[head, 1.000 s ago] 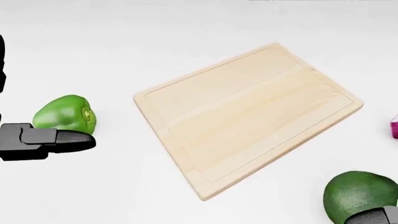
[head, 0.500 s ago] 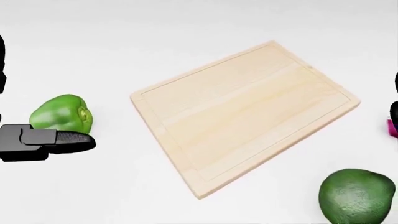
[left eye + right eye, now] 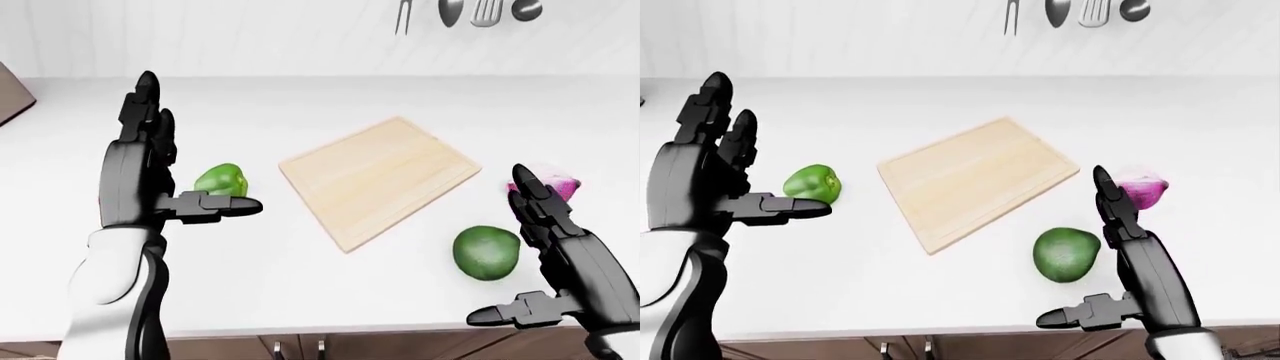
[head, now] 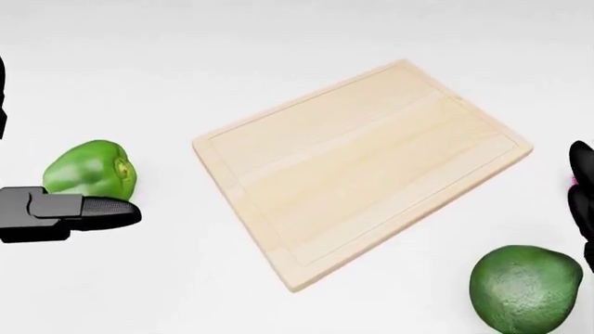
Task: Place the avocado, onion, tomato and bell pepper on the cutting board.
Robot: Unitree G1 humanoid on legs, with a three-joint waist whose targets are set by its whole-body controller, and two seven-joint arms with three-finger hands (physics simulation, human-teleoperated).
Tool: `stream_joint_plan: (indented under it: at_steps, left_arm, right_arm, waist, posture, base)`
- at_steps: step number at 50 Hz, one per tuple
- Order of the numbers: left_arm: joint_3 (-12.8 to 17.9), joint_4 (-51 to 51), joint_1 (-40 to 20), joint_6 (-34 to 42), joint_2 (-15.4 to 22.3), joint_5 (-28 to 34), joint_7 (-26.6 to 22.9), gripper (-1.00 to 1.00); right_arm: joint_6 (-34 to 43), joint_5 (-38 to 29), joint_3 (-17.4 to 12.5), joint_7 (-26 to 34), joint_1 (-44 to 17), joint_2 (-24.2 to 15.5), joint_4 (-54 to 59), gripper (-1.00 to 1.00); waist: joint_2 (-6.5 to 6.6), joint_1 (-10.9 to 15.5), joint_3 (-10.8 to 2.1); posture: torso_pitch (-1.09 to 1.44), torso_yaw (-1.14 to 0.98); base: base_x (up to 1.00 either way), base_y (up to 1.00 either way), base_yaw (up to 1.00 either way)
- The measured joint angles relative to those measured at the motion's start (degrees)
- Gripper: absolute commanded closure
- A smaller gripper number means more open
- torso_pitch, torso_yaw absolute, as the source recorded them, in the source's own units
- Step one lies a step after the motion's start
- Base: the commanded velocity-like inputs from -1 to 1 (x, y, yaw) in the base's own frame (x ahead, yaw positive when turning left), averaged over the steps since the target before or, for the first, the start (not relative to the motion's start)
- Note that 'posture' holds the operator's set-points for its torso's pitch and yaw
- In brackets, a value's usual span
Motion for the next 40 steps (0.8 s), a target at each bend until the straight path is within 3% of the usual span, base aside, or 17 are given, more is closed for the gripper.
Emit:
stream_joint_plan:
  at_steps: [19,20,23,29,34,40]
  left_arm:
    - [0.36,-0.28,-0.92,0.83,0.47,-0.08,-0.08,-1.00]
    - [0.30,-0.22,-0.92,0.78,0.45,-0.07,-0.05,-1.00]
    - [0.34,-0.09,-0.76,0.72,0.48,-0.09,-0.04,-1.00]
    - [0.29,-0.35,-0.63,0.87,0.45,-0.17,-0.06,-1.00]
    - [-0.07,0.10,-0.23,0.16,0.18,0.11,0.07,-1.00]
    - [-0.01,0.15,-0.18,0.06,0.09,0.21,-0.06,-1.00]
  right_arm:
    - [-6.01,2.47,-0.87,-3.58,0.79,0.48,5.89,-1.00]
    - [-6.02,2.40,-0.90,-3.63,0.80,0.43,5.88,-0.68]
    - [-5.64,2.43,-1.27,-2.53,1.03,0.16,5.30,-0.14]
    - [-6.45,1.26,-2.00,-4.15,0.52,0.21,6.10,0.23]
    - [-7.99,0.78,-1.94,-5.87,0.40,0.31,6.24,0.68]
    - [-8.37,0.64,-1.03,-6.64,-0.10,0.08,6.17,1.00]
  waist:
    - [-0.44,0.10,-0.30]
    - [-0.46,0.12,-0.30]
    - [-0.53,0.01,-0.22]
    - [-0.52,0.08,-0.10]
    - [-0.57,0.28,-0.35]
    - [-0.73,0.40,-0.66]
  posture:
    - [0.00,0.00]
    - [0.00,0.00]
    - [0.00,0.00]
    - [0.00,0.00]
    - [0.00,0.00]
    - [0.00,0.00]
  base:
    - [0.00,0.00,0.00]
    - [0.00,0.00,0.00]
    - [0.00,0.00,0.00]
    - [0.00,0.00,0.00]
    - [0.00,0.00,0.00]
    - [0.00,0.00,0.00]
